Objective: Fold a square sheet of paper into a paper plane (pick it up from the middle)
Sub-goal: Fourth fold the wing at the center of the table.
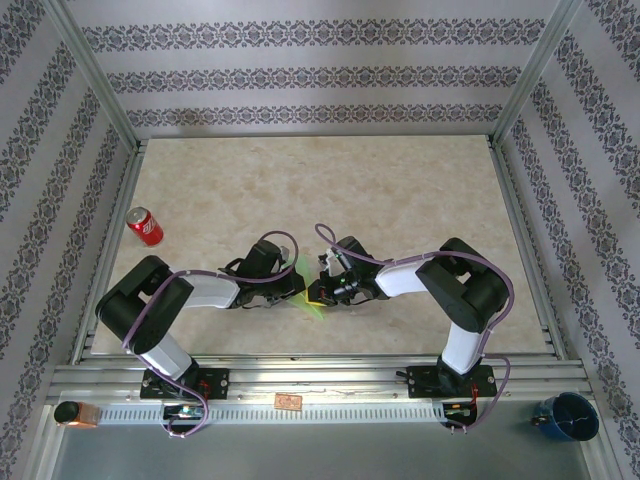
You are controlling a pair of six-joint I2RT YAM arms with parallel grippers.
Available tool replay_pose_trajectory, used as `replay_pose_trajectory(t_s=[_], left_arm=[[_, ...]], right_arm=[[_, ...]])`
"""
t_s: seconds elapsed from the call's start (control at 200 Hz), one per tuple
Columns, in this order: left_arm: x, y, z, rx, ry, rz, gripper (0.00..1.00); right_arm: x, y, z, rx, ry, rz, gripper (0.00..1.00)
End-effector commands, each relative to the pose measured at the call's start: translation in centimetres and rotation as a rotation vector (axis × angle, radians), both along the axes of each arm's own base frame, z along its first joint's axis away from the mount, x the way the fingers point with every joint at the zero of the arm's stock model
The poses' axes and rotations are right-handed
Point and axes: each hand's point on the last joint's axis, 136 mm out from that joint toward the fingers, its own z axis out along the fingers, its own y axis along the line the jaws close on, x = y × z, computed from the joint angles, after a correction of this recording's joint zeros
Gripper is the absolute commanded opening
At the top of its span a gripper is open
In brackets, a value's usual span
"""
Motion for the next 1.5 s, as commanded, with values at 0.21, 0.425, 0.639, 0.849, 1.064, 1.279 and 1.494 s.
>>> replay_pose_trajectory(t_s=[0.21, 0.425, 0.639, 0.849, 1.064, 1.279, 1.494], left_arm=[[2.1, 2.8, -0.9, 0.11, -0.011, 0.075, 0.04], [3.7, 3.5, -0.8, 0.08, -0.029, 0.087, 0.05], [5.1, 5.5, -1.3, 0.08, -0.024, 0.111, 0.05], [6.5, 7.2, -2.1, 0.081, -0.003, 0.132, 0.05], [7.5, 8.6, -2.6, 0.069, 0.015, 0.149, 0.05], [8.0, 9.5, -2.5, 0.088, 0.024, 0.153, 0.05], [9.2, 10.6, -1.8, 0.115, 0.019, 0.154, 0.05]], right_arm=[[-2.6, -3.5, -4.6, -0.174, 0.111, -0.001, 0.0], [-3.0, -3.9, -4.8, -0.186, 0.116, 0.004, 0.0], [-3.1, -3.8, -4.8, -0.184, 0.115, 0.007, 0.0], [-3.1, -3.8, -4.8, -0.182, 0.117, 0.012, 0.0], [-3.2, -3.9, -4.7, -0.18, 0.116, 0.015, 0.0], [-3.3, -4.0, -4.8, -0.185, 0.12, 0.016, 0.0], [-3.5, -4.0, -4.7, -0.185, 0.12, 0.024, 0.0]])
